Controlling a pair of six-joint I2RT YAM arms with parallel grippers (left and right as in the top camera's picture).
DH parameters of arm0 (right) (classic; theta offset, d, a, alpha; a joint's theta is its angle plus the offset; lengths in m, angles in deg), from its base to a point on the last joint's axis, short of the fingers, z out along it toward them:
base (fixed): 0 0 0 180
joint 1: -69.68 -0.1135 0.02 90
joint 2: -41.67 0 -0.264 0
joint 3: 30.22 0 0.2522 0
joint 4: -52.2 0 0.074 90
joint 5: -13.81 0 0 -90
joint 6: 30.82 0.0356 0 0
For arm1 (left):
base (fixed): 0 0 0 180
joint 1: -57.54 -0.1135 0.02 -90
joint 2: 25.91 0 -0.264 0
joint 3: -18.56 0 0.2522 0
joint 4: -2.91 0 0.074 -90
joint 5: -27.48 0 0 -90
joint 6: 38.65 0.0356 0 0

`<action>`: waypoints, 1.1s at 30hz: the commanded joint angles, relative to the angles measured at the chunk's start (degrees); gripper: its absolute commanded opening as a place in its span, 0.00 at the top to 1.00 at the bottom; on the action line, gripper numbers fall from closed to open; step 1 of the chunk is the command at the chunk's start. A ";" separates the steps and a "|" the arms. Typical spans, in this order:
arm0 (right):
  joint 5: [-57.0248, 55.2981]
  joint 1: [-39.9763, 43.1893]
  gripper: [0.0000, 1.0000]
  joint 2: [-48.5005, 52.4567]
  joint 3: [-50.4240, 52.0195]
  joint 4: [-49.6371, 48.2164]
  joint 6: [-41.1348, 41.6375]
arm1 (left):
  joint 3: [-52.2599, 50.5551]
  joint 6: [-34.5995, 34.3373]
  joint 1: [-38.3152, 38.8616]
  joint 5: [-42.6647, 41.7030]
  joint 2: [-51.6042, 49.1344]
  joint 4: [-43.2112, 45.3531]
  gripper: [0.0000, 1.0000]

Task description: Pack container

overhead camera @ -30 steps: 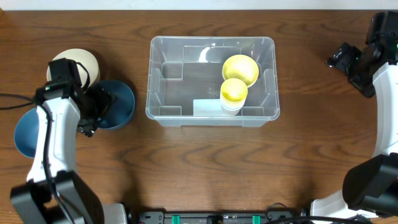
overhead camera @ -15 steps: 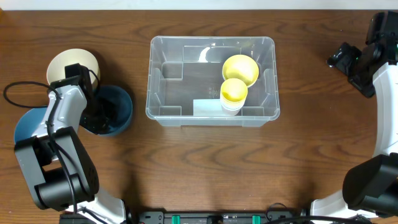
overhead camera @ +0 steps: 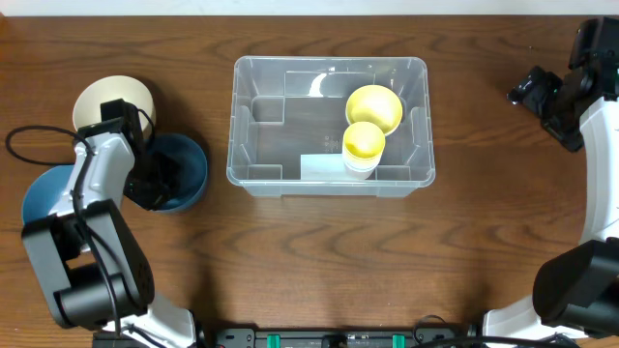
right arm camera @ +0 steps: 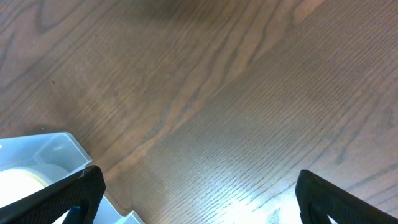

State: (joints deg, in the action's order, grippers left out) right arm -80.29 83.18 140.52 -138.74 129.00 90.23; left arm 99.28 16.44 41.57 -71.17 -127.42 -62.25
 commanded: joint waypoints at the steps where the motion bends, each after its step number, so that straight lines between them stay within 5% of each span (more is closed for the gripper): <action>1: -0.39 0.15 0.01 0.31 -0.04 0.00 0.85 | 2.47 3.80 -0.20 0.09 5.16 -1.40 0.94; 10: -0.39 0.15 0.01 0.31 -0.04 0.00 0.85 | 2.67 8.17 -0.04 0.11 17.57 -4.92 0.94; 17: -0.39 0.15 0.01 0.31 -0.04 0.00 0.85 | 2.54 18.93 4.57 0.22 18.53 -5.92 0.93; 26: -0.39 0.15 0.01 0.31 -0.04 0.00 0.85 | 2.36 23.10 8.79 0.79 16.90 -4.70 0.71; 33: -0.39 0.15 0.01 0.31 -0.04 0.00 0.85 | 0.81 23.98 8.81 0.79 15.45 -4.57 0.65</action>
State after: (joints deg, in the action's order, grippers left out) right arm -80.29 83.18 140.52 -138.74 129.00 90.23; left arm 100.81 38.99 50.25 -71.10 -110.92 -66.79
